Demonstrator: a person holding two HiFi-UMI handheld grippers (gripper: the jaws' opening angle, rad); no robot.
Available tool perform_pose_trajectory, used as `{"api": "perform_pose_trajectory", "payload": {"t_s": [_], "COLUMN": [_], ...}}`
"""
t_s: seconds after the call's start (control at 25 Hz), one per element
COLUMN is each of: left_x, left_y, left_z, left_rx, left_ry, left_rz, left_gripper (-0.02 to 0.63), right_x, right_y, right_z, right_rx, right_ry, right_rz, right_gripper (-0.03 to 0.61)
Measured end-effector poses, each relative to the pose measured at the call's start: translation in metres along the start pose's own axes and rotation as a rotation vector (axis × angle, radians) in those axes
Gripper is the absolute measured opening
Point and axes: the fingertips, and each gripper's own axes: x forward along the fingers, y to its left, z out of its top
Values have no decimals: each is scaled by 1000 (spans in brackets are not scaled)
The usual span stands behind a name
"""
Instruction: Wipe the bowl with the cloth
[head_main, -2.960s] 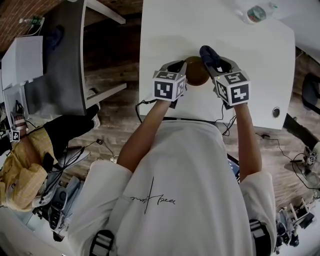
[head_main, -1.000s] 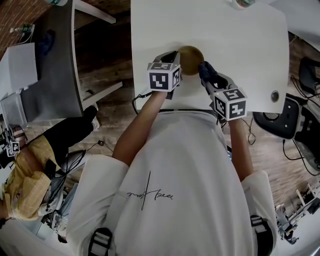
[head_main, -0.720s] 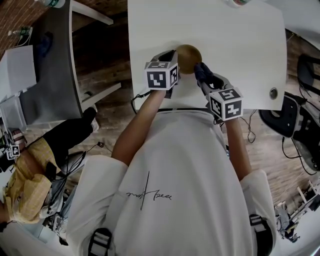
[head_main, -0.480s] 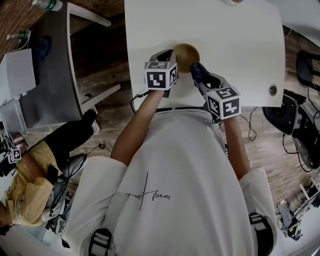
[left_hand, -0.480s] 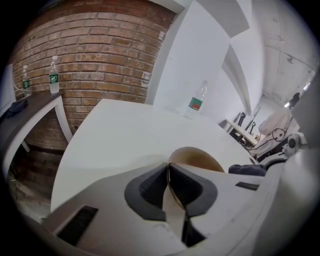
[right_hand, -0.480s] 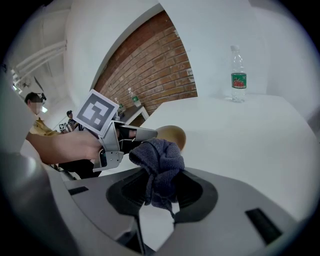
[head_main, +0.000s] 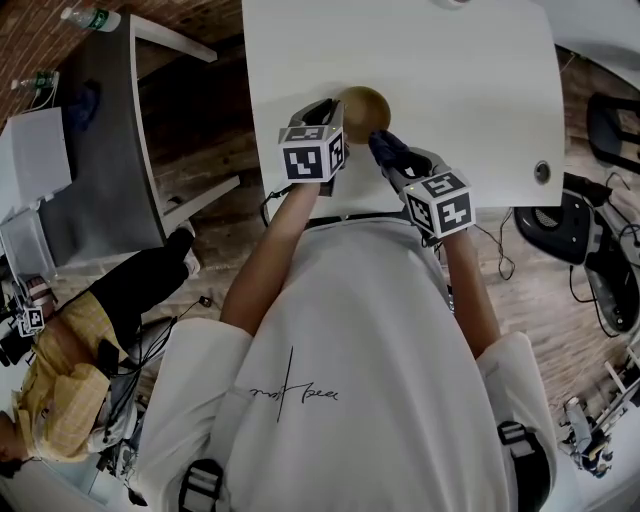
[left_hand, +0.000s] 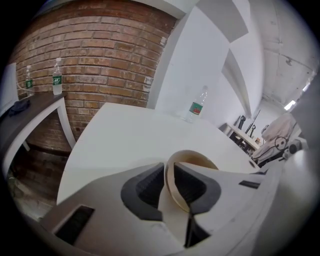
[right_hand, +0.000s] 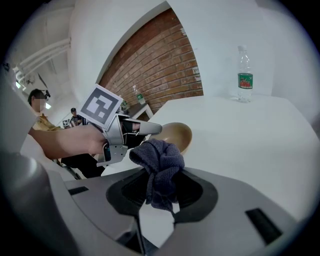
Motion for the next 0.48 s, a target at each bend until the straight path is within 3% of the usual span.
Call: {"api": "perform_pose_trajectory", "payload": {"t_s": [0.28,0.48], "left_x": [-21,-52], "left_y": [3,-8], "left_z": [7,20], "left_rx": [-11,36], "left_ry": [-54,-108], "left_rz": [-10,-36], "left_gripper": [101,101], "right_x": [-11,-33], "right_y": [3,2], "right_z": [2,13], "right_rx": [-22,-31], "right_ry": [-32,-85], "right_rz": [-33,-55], "right_gripper": [110,111]}}
